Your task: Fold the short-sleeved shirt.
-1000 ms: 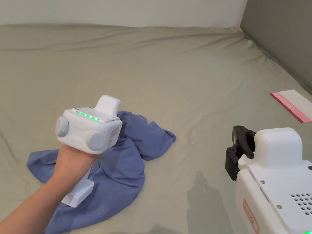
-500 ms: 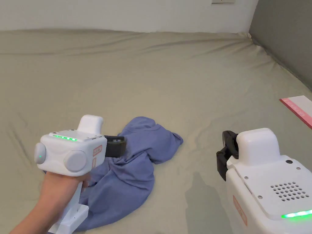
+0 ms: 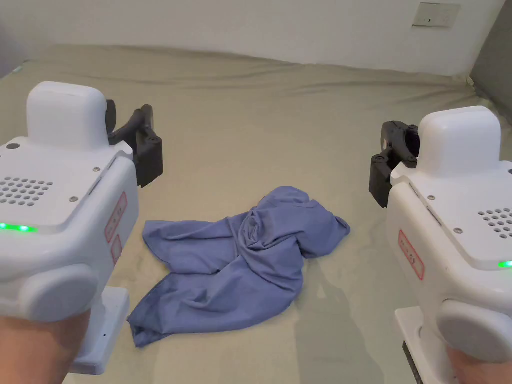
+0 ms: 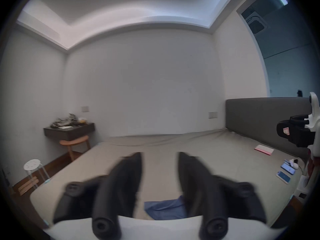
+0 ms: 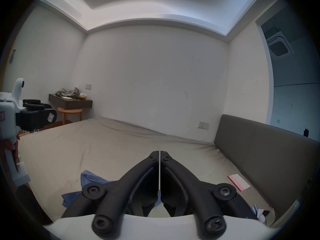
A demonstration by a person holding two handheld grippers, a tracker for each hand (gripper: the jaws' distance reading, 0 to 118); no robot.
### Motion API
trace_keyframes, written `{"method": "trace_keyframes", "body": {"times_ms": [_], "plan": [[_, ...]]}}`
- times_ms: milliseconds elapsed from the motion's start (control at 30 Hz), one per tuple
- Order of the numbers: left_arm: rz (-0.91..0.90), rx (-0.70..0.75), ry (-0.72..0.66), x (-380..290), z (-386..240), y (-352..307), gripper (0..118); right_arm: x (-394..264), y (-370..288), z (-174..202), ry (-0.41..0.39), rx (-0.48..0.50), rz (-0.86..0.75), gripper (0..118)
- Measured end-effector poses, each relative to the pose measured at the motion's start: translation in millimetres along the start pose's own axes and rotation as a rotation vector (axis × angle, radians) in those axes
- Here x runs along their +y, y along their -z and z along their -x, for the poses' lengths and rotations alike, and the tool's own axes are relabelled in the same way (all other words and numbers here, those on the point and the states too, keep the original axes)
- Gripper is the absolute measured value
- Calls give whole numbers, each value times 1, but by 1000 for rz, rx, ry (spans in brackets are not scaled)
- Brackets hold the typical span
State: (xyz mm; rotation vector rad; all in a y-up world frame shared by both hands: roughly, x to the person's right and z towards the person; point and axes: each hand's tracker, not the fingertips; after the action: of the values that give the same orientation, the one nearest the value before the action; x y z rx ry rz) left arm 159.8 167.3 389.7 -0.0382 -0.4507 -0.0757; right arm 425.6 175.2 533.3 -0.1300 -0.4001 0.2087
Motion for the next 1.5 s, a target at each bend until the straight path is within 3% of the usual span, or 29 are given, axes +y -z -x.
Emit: {"method": "trace_keyframes", "body": {"times_ms": [33, 133, 500, 700, 867, 967, 1100, 1133, 1167, 1200, 1233, 1267, 1500], "plan": [[-6, 18, 1, -2, 1, -6, 12, 1, -2, 5, -5, 11, -8, 3], [-10, 16, -4, -11, 0, -17, 0, 3, -8, 23, -37, 26, -28, 3], [-70, 67, 137, -15, -18, -30, 0, 6, -15, 45, -92, 31, -56, 3], [-30, 51, 147, -23, -16, -16, 0, 2, -9, 46, -107, 32, -39, 3], [140, 17, 134, -59, -11, 9, 0, -14, 2, 46, -109, 43, 10, 3], [359, -71, 66, -101, -1, 35, 0, -28, 11, 45, -94, 57, 56, 3], [608, -38, 81, -173, 11, 61, 0, -47, 23, 39, -83, 62, 114, 3], [651, -36, 71, -190, 14, 65, 11, -51, 26, 37, -78, 63, 130, 3], [704, -38, 48, -206, 17, 71, 30, -56, 29, 35, -72, 64, 143, 3], [763, -57, 14, -219, 19, 77, 73, -60, 32, 33, -67, 64, 156, 3], [824, -70, -25, -234, 23, 83, 103, -64, 35, 31, -63, 61, 173, 3], [872, -69, -49, -247, 24, 87, 118, -68, 37, 29, -58, 58, 188, 3], [926, -49, -33, -289, 22, 96, 113, -88, 48, 11, -49, 41, 260, 3]]}}
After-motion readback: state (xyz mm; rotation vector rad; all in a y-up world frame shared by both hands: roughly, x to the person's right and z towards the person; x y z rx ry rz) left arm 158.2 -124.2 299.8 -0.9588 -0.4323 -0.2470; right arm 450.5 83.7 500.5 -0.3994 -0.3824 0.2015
